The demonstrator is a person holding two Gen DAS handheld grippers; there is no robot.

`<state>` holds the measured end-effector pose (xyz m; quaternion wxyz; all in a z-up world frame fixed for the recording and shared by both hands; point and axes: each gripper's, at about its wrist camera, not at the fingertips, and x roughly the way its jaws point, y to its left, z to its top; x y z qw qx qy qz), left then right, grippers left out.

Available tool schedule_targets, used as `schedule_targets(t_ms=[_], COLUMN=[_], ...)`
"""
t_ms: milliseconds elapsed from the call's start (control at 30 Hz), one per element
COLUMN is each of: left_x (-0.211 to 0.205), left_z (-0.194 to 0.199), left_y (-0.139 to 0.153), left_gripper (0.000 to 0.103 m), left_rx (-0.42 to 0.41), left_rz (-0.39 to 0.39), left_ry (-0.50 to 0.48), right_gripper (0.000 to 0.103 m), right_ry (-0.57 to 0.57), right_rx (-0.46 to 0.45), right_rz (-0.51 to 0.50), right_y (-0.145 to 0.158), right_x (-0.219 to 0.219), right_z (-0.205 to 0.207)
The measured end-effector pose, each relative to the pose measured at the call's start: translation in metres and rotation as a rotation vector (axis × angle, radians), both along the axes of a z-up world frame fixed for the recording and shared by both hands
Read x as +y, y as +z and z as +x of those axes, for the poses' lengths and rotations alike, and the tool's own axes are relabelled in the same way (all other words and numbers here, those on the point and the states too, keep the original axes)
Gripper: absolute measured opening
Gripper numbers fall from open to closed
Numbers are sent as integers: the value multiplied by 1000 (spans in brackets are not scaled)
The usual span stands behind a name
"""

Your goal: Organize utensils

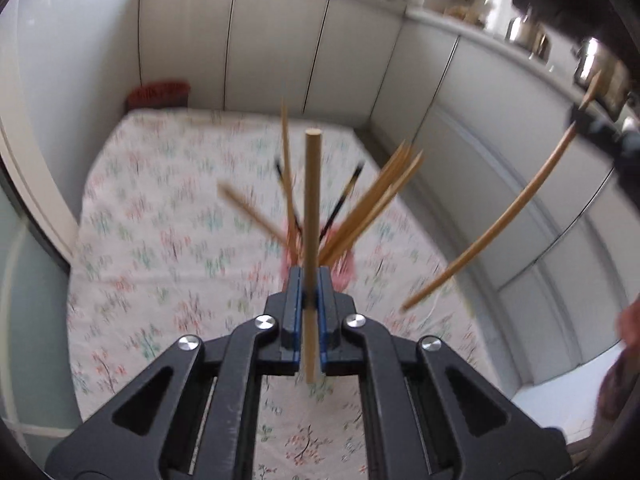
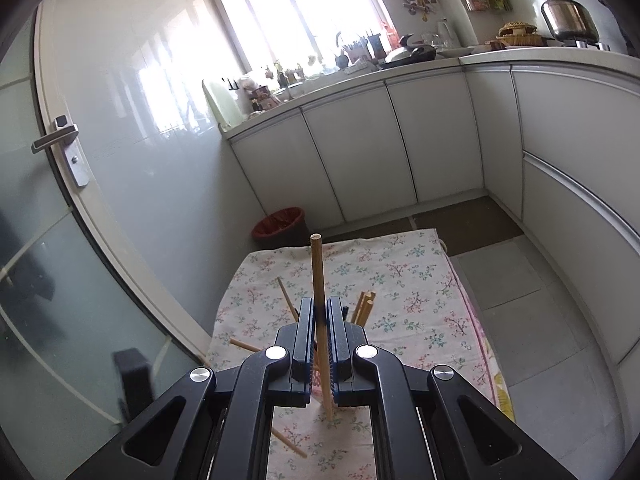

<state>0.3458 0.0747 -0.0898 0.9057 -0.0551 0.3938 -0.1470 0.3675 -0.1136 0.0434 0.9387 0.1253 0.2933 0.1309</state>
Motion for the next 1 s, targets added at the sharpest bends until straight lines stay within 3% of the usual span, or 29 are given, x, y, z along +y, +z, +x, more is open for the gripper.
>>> schedule_targets(t_ms=[200, 333, 467, 567, 633, 733, 867, 1000], left_x=[-10, -19, -26, -27, -19, -4, 20, 44], left_z=[25, 46, 66, 75, 70, 47, 6, -12], left_y=[51, 60, 40, 12, 4, 21, 44, 39], left_gripper=[7, 7, 7, 7, 8, 10, 30, 35], left_rx=[-125, -156, -142, -67, -54, -128, -208, -206], left_rz=[-17, -14, 18, 22, 2, -19, -41, -96], left_ry=[13, 18, 30, 28, 45, 93, 168, 210], right_gripper=[6, 6, 6, 6, 6, 6, 6, 6], right_ry=[-5, -7, -12, -13, -10, -7, 3, 10], right_rx=[-1, 9, 17, 27, 25, 6, -22, -49], right_rz=[5, -3, 2, 18, 25, 23, 11, -7], right_y=[1, -4, -9, -11, -10, -7, -8, -19], right_x=[0, -1, -5, -6, -4, 3, 19, 37], right_z=[4, 11, 18, 23, 25, 29, 42, 59])
